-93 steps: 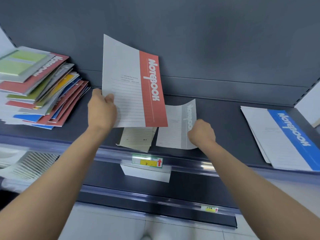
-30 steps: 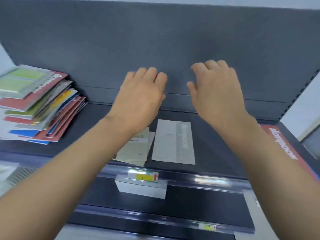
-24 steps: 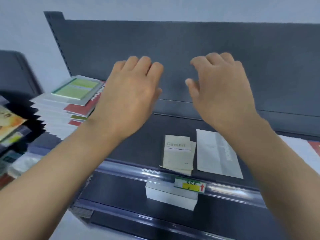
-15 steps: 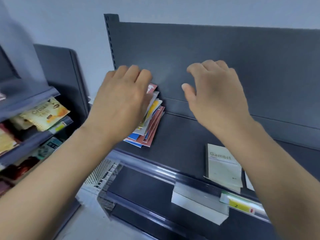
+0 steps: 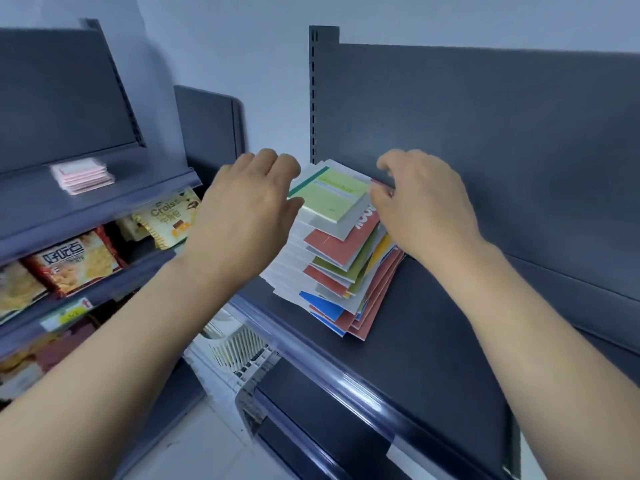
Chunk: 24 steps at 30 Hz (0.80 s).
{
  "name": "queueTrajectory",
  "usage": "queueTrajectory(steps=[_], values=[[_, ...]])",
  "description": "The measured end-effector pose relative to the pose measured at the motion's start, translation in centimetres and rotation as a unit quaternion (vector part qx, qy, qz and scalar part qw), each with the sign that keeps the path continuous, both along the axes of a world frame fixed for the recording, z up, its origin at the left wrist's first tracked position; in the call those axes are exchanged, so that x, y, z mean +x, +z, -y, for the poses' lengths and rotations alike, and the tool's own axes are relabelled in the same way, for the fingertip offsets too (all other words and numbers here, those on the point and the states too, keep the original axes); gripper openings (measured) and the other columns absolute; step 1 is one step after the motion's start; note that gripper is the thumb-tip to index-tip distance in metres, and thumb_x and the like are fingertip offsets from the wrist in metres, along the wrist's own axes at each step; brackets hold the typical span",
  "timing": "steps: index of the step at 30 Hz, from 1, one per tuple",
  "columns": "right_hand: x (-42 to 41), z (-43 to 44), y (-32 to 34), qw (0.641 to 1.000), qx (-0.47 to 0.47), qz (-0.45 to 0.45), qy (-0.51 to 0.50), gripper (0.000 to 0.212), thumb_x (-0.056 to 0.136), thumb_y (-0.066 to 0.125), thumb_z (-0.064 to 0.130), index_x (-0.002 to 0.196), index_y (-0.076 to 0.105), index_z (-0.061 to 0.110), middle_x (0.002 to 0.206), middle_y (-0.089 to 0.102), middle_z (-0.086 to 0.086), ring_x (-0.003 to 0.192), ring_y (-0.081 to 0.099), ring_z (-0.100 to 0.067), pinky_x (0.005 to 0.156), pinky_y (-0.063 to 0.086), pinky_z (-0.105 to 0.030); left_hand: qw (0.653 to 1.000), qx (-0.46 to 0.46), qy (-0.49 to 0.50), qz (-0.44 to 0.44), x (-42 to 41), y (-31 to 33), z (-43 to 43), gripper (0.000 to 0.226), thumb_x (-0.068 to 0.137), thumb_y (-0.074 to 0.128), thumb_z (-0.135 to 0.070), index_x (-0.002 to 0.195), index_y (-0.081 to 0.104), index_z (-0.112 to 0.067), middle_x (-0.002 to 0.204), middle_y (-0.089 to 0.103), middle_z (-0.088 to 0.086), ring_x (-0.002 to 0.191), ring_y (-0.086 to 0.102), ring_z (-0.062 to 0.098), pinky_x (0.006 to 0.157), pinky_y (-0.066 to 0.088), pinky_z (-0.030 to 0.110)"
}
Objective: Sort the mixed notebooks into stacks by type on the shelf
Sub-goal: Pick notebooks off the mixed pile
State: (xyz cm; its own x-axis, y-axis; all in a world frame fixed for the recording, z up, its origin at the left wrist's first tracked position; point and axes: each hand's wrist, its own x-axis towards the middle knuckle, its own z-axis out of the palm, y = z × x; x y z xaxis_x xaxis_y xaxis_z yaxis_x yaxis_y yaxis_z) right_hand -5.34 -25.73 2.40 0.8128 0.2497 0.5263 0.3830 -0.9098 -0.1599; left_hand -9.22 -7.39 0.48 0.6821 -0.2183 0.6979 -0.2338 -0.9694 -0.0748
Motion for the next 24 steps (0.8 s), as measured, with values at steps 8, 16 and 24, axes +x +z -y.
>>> queueTrajectory(steps=[8, 16, 24], values=[[4.3, -1.7, -1.6, 0.998, -0.01, -0.054, -0.018, 0.022, 0.094, 0.048, 0.026, 0.106, 0.058, 0.01, 0.102, 0.061, -0.008, 0.092, 0.055, -0.027, 0.072, 0.047, -0.036, 0.996, -0.062, -0.002, -0.057, 5.5, -1.9, -2.1, 0.027, 0.087, 0.063, -0.018, 0.109, 0.058, -0.003, 0.098, 0.061, 0.015, 0.087, 0.057, 0.036, 0.073, 0.048, 0.047], [6.1, -3.9, -2.3, 0.992, -0.005, -0.092, -0.085, 0.022, 0.093, 0.047, 0.027, 0.105, 0.058, 0.012, 0.101, 0.062, -0.006, 0.089, 0.057, -0.025, 0.071, 0.048, -0.035, 0.979, -0.076, 0.012, -0.188, 11.7, -3.3, -3.1, 0.037, 0.093, 0.053, -0.034, 0.118, 0.049, -0.008, 0.112, 0.055, 0.009, 0.099, 0.053, 0.029, 0.08, 0.041, 0.037], [6.7, -4.1, -2.8, 0.977, 0.043, -0.14, -0.156, 0.021, 0.091, 0.05, 0.026, 0.103, 0.059, 0.012, 0.101, 0.065, -0.005, 0.089, 0.059, -0.025, 0.076, 0.051, -0.036, 0.947, -0.04, 0.079, -0.308, 16.6, -3.9, -1.4, 0.074, 0.081, 0.054, -0.064, 0.122, 0.047, -0.003, 0.121, 0.051, 0.015, 0.114, 0.045, 0.031, 0.088, 0.041, 0.039]])
